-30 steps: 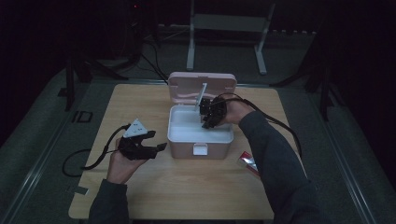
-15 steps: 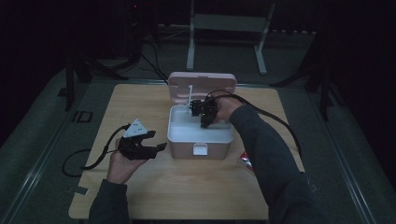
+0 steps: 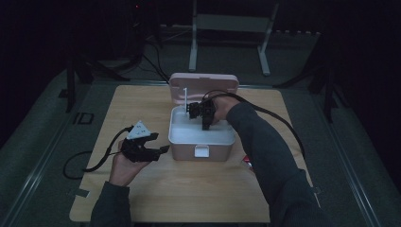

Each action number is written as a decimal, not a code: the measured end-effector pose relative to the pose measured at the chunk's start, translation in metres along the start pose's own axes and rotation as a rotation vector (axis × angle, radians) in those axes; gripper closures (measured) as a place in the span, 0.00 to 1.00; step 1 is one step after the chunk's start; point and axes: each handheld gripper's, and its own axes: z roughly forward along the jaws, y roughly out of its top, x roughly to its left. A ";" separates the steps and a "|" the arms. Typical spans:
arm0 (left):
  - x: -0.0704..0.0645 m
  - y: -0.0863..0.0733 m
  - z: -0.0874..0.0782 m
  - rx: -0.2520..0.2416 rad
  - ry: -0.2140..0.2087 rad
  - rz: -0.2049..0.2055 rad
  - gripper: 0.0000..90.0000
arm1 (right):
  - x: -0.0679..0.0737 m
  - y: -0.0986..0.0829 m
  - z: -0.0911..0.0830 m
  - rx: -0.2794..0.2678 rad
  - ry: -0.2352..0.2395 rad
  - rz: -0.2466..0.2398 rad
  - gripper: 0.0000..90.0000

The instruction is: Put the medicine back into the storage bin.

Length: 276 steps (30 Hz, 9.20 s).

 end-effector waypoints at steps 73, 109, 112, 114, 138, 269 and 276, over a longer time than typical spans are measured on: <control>-0.004 -0.006 0.020 0.009 -0.055 0.023 0.38 | 0.009 -0.261 -0.003 -0.172 0.047 0.351 1.00; 0.001 -0.011 0.013 0.000 -0.034 0.007 0.38 | 0.051 -0.238 0.060 -0.113 -0.027 0.601 0.36; 0.001 -0.011 0.012 -0.007 -0.033 0.001 0.38 | 0.065 -0.230 0.063 -0.111 -0.008 0.568 0.35; 0.001 -0.011 0.011 -0.007 -0.032 0.003 0.38 | 0.071 -0.226 0.064 -0.103 -0.007 0.566 0.38; 0.001 -0.011 0.012 -0.002 -0.035 0.004 0.38 | 0.102 -0.218 0.084 -0.124 0.075 0.589 0.46; -0.004 -0.013 0.017 0.021 -0.052 0.020 0.39 | 0.044 -0.059 -0.055 -0.070 0.051 0.074 0.57; -0.004 -0.013 0.017 0.026 -0.054 0.022 0.39 | 0.041 -0.041 -0.049 -0.072 0.068 0.045 0.57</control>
